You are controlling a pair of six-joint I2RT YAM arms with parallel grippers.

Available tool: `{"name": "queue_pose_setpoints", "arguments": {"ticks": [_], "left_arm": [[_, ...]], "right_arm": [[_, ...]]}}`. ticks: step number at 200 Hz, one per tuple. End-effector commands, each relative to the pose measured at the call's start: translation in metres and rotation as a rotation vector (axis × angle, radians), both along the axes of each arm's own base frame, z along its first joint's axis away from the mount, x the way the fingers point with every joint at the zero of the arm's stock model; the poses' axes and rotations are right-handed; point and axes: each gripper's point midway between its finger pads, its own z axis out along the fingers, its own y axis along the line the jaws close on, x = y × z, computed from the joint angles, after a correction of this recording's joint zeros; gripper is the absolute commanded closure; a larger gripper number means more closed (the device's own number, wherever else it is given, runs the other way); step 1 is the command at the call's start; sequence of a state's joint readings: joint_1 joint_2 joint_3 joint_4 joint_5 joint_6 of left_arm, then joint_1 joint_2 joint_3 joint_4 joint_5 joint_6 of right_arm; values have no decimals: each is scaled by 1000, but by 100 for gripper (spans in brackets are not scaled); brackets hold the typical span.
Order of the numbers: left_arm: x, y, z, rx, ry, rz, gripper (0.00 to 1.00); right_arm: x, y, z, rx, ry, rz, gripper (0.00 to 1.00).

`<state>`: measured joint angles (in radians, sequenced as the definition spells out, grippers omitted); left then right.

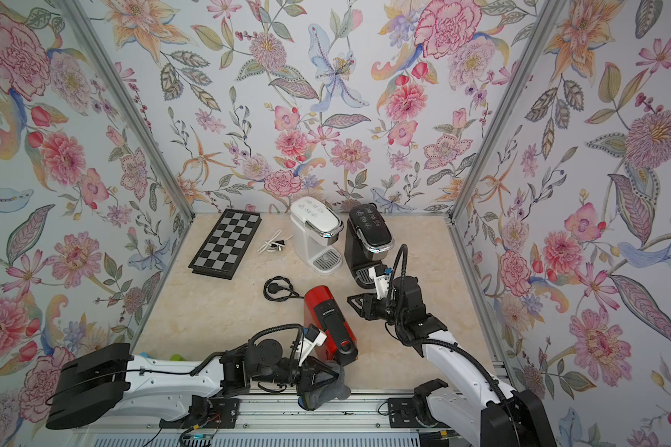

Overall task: Wipe the surface of a coffee machine
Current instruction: Wipe the dirt from the surface of the coffee machine.

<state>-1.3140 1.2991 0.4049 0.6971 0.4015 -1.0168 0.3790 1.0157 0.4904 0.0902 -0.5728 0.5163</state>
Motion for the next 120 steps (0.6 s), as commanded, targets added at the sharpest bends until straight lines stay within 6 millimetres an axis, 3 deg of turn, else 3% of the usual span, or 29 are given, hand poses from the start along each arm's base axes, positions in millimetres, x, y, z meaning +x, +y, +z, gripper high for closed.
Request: {"name": "queue_pose_setpoints", "arguments": {"ticks": [1,22,38,82,120], "left_arm": [[5,-27,24,-87,-4,45,100],[21,-41,18,-32,-39,129,100],[43,-39,10,54,-83,240,100],[98,6,-9,220,-134,520,100],[121,34,-25,218,-100,611,100]], "right_arm": [[-12,1,-10,15,53,17,60],[-19,0,-18,14,81,26,59],[-23,1,-20,18,84,38,60],[-26,6,-21,14,75,50,60],[-38,27,-37,-10,107,104,61]]}}
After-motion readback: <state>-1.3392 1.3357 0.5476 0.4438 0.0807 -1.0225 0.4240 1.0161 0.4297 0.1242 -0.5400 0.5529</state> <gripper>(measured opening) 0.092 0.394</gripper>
